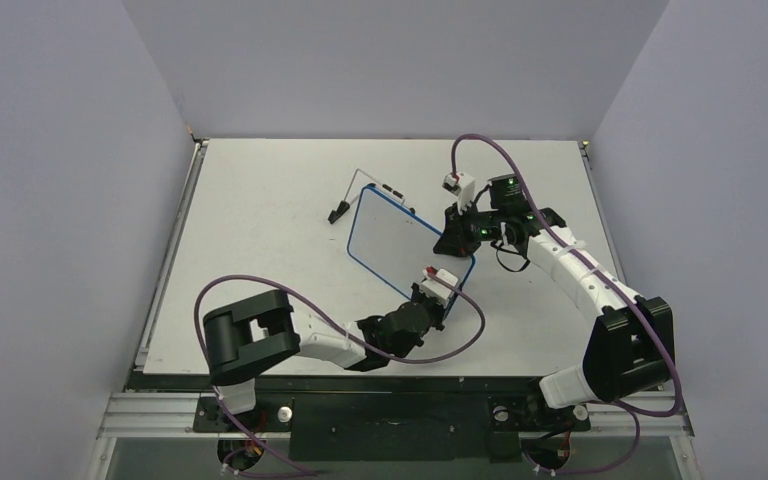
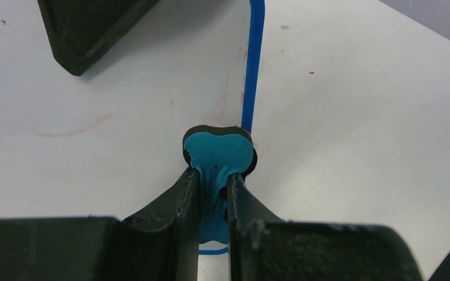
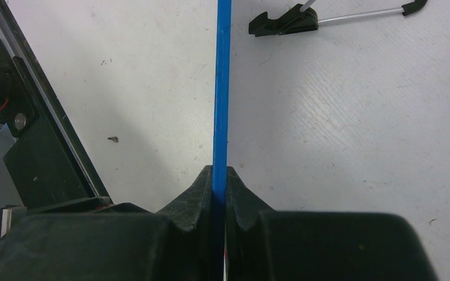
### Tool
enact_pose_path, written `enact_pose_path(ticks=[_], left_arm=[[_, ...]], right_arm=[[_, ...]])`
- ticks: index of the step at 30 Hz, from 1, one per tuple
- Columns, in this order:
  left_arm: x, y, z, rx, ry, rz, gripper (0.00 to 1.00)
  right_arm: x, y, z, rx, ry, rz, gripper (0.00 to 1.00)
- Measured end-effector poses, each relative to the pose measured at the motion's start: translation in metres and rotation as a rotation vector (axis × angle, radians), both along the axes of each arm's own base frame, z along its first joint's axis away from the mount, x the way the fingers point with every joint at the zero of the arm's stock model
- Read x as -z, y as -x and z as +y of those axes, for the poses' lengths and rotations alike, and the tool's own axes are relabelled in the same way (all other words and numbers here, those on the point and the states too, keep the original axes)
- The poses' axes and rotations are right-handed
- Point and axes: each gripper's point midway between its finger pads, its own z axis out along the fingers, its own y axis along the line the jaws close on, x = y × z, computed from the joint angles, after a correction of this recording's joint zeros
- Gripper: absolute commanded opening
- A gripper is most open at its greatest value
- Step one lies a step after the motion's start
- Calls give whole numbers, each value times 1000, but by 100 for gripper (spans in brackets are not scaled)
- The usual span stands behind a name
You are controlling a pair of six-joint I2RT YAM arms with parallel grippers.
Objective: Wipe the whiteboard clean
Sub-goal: Erase the whiteboard at the center of the board.
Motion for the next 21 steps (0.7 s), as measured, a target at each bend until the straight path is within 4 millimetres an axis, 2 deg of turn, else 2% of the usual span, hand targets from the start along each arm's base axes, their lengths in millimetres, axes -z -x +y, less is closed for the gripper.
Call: enact_pose_path(ticks=[2,7,10,14,16,18,21], left_arm=[[-3,-5,2,-13,1,-6,0],[-1,-2,2,-15,-5,-10,0],[11,4,8,-14,-25,-2,0],[50,17,40,-22,-93,35,0],[62,21,61,-35,-130,47,0],[56,21,72,-50,-118,44,0],[23,13,73,-67,-26,19,0]], right_arm=[[0,0,0,0,0,0,0],[0,0,0,0,0,0,0],[1,1,0,-1,1,4,0],[1,2,0,-2,1,8,0],[1,2,0,-3,1,9,0],[1,3,0,-4,1,10,0],[1,3,0,-5,0,12,0]])
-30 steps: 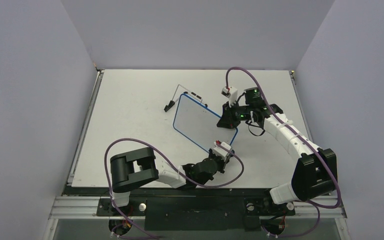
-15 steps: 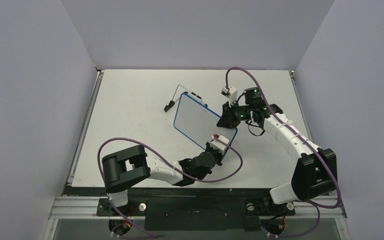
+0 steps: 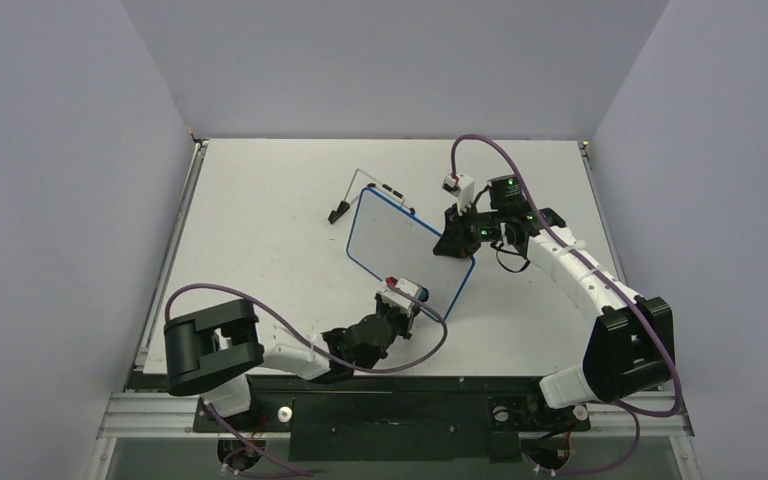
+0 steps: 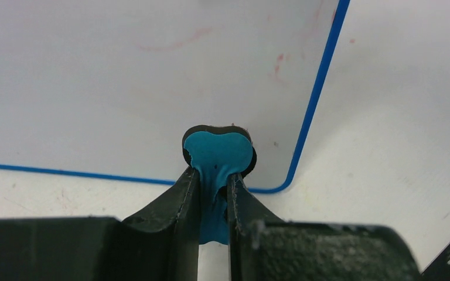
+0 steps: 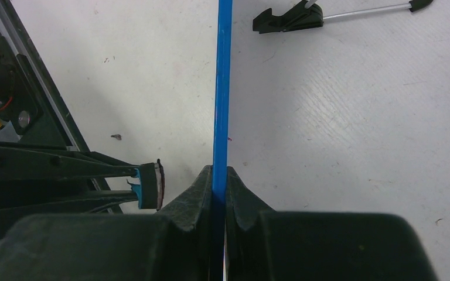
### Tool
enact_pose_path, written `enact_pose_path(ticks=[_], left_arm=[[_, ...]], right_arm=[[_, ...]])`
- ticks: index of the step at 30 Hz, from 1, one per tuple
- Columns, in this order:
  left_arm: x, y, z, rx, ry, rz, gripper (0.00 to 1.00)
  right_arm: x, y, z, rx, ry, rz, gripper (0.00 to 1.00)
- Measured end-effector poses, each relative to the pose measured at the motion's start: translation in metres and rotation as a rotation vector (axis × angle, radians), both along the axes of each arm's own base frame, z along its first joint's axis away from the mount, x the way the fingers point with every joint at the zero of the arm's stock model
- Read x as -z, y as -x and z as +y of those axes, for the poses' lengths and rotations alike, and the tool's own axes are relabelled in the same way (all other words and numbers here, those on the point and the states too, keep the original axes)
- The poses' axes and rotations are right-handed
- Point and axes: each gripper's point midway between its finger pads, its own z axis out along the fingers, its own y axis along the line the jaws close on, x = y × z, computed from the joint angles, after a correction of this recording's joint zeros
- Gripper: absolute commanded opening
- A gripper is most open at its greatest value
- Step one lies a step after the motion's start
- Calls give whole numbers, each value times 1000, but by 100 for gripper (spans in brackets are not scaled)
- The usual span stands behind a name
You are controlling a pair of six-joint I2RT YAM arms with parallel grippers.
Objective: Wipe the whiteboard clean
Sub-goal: Erase the whiteboard at the center of the board.
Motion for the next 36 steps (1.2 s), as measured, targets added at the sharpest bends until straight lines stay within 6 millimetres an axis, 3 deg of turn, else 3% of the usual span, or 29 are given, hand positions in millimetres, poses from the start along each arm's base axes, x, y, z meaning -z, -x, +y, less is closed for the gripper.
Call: enact_pose_path(ticks=[4,8,13,19,25,36], left_arm=[[-33,-11,-9,-8,78,-35,0],[-57,-20,-34,18,112,-70,0],[-71,-25,-62,66,126,-95,0],[-73,-30,-66,97,130,-97,0],[-57,-37,-71,137,113,-82,0],[-52,-38,-77,133,141,-96,0]], right_arm=[[0,0,0,0,0,0,0],[0,0,0,-2,0,0,0],[0,1,0,-3,-1,1,0],[0,2,0,-8,-1,5,0],[1,1,-1,-5,1,7,0],[3,-3,-6,14,2,15,0]])
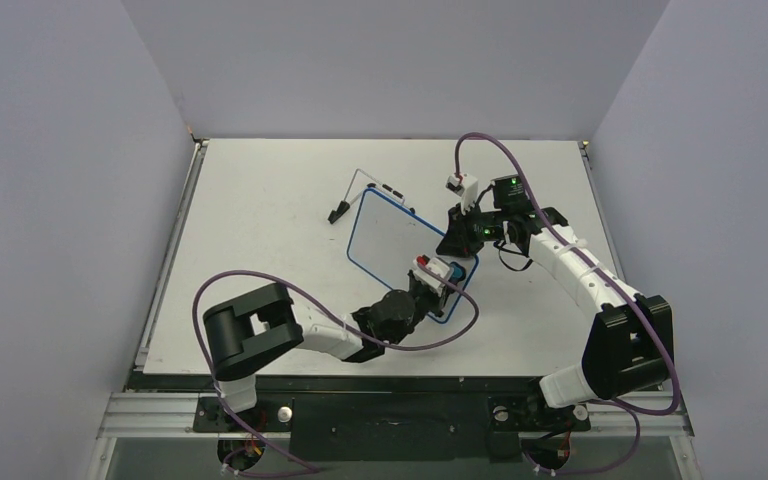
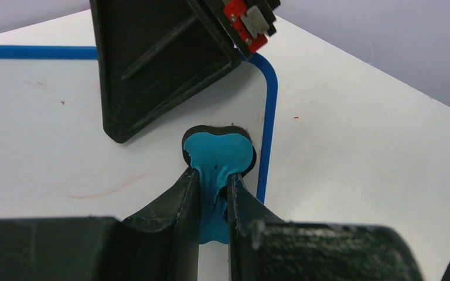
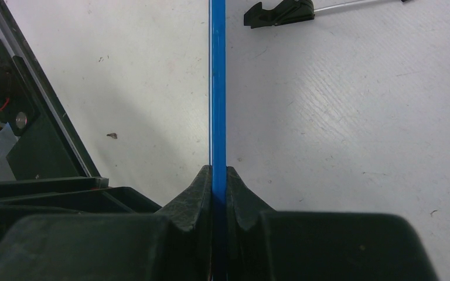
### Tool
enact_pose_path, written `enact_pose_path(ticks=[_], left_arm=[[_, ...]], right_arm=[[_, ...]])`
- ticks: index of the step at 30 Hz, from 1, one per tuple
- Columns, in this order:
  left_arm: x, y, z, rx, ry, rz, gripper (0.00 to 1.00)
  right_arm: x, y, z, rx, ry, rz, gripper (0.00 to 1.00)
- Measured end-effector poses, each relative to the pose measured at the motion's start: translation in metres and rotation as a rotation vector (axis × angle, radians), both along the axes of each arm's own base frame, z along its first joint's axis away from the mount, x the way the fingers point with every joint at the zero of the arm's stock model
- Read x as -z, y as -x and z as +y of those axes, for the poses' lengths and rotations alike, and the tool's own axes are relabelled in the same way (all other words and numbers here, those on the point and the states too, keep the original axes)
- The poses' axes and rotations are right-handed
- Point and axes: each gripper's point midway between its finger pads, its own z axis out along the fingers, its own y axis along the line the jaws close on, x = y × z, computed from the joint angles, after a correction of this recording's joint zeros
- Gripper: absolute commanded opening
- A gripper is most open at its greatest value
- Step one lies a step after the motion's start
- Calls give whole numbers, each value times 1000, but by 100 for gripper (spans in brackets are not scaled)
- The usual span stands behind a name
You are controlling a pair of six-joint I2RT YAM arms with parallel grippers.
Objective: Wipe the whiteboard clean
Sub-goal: Erase the whiteboard at the center of the board.
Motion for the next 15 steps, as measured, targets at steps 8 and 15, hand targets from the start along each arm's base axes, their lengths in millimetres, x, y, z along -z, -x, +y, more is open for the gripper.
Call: enact_pose_path(ticks=[8,15], left_arm=[[31,26,-9,23,-55,28,0],[69,40,6,31,-105,101,0]], right_arm=[[-1,1,1,-5,-4,1,0],[-2,2,3,-16,-13,2,0]])
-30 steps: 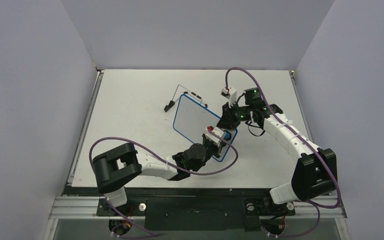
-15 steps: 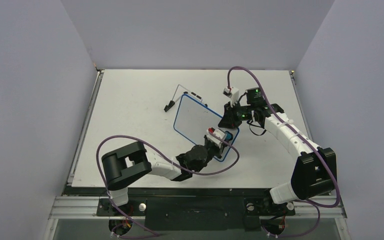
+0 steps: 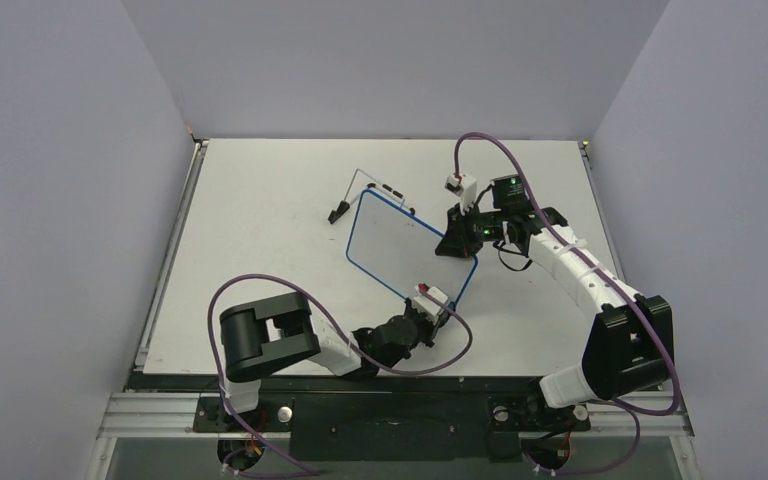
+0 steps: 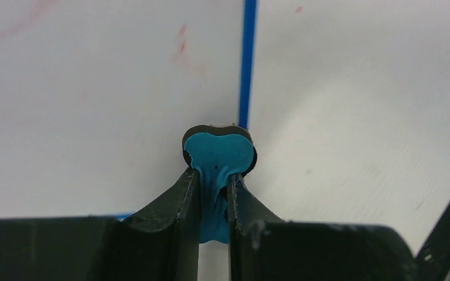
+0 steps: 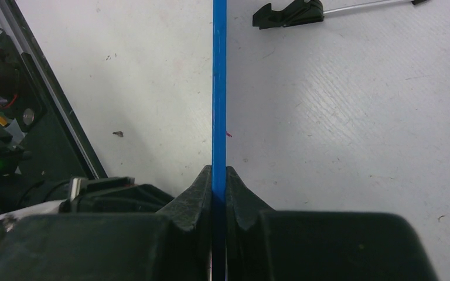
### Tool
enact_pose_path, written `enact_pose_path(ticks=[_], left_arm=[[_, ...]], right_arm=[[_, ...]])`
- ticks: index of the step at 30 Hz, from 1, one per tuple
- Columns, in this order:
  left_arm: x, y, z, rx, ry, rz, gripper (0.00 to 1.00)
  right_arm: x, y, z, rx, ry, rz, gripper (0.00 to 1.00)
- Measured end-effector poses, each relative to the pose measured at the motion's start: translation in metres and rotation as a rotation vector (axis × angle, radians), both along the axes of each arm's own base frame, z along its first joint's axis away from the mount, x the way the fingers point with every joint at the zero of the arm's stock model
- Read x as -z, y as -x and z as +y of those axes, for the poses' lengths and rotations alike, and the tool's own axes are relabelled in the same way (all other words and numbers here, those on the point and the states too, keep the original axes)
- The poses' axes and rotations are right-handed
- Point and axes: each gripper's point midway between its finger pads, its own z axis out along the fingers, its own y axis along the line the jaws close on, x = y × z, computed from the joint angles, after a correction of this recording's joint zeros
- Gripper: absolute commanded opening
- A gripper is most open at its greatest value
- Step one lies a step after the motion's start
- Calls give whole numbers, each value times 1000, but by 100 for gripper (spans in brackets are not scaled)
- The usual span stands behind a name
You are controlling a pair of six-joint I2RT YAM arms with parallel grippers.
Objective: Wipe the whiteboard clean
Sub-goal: Erase the whiteboard at the center of the board.
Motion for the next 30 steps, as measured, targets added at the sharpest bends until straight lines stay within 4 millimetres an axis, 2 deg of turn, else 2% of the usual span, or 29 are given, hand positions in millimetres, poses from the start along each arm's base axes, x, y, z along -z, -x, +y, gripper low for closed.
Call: enact_pose_path(ticks=[3,4,9,11,13,14,17,20,22,25,30], left_arm=[[34,3,27,-22,-79,52,0],[38,2,34,-34,-76,62,0],[27,2,66,-69,-81,73,0],[12,4,79,-76,-70,66,0],[-14,3,83,-78,-22,49,0],[-32,1,83,-72,19,33,0],[-69,-7,79,-74,96,-4,0],[-84,-15,63,-62,113,-26,0],[-86,-19,48,-48,105,-33,0],[-78,-22,24,-24,63,-35,0],[-64,-26,6,-14,-3,-33,0]], right_arm=[[0,1,1,-3,-1,1,0],[0,1,1,-6,-2,1,0],[0,5,5,-25,-3,4,0],[0,6,5,-26,-2,4,0],[0,6,5,-26,-2,5,0],[0,6,5,-27,-2,5,0],[0,6,6,-29,-1,4,0],[0,6,6,-30,-1,4,0],[0,6,6,-31,-1,4,0],[0,7,6,-32,-2,5,0],[0,7,6,-33,-2,7,0]])
